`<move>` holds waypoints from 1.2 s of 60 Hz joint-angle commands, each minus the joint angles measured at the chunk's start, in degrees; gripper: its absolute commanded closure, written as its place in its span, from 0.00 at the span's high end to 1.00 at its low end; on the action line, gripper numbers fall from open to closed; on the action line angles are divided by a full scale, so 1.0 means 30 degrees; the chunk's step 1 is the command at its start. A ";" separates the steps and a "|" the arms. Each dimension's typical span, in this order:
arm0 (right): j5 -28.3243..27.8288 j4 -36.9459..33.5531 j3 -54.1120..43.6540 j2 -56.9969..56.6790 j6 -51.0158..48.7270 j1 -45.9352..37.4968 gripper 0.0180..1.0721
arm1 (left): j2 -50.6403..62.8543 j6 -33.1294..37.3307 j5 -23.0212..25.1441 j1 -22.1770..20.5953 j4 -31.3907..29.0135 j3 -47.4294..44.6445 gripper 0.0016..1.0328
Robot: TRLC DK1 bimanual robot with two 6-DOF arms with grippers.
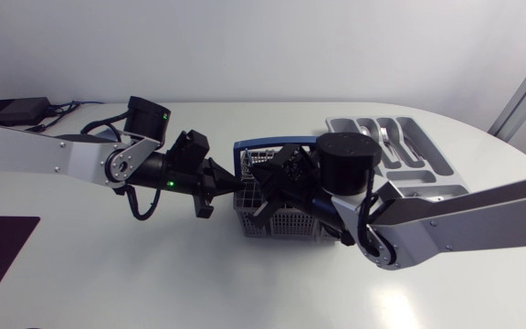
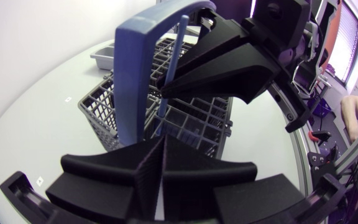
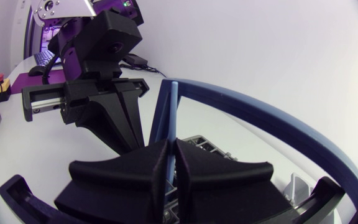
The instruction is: Unload the cutlery basket into the drawer organizer.
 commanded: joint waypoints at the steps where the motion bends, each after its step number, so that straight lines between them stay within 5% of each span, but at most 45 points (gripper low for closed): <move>1: -0.0347 0.0623 -0.0236 -0.0777 -0.0971 0.0147 0.09 | 0.1253 -0.0504 -0.0971 -0.0118 -0.0451 -0.0158 0.20; 29: -0.0259 0.0535 -0.0324 -0.1304 -0.1029 0.0177 0.14 | 0.1165 -0.0592 -0.1030 -0.0206 -0.0451 -0.0129 0.20; 49: -0.0201 0.0301 -0.0998 -0.1304 -0.0854 -0.0233 0.82 | 0.0784 -0.0680 -0.1059 -0.0118 -0.0481 -0.0216 0.20; 72: -0.0377 -0.1281 -0.3869 -0.5699 -0.0561 -0.0878 0.91 | 0.0462 -0.0767 -0.1059 0.0087 -0.0451 -0.0363 0.20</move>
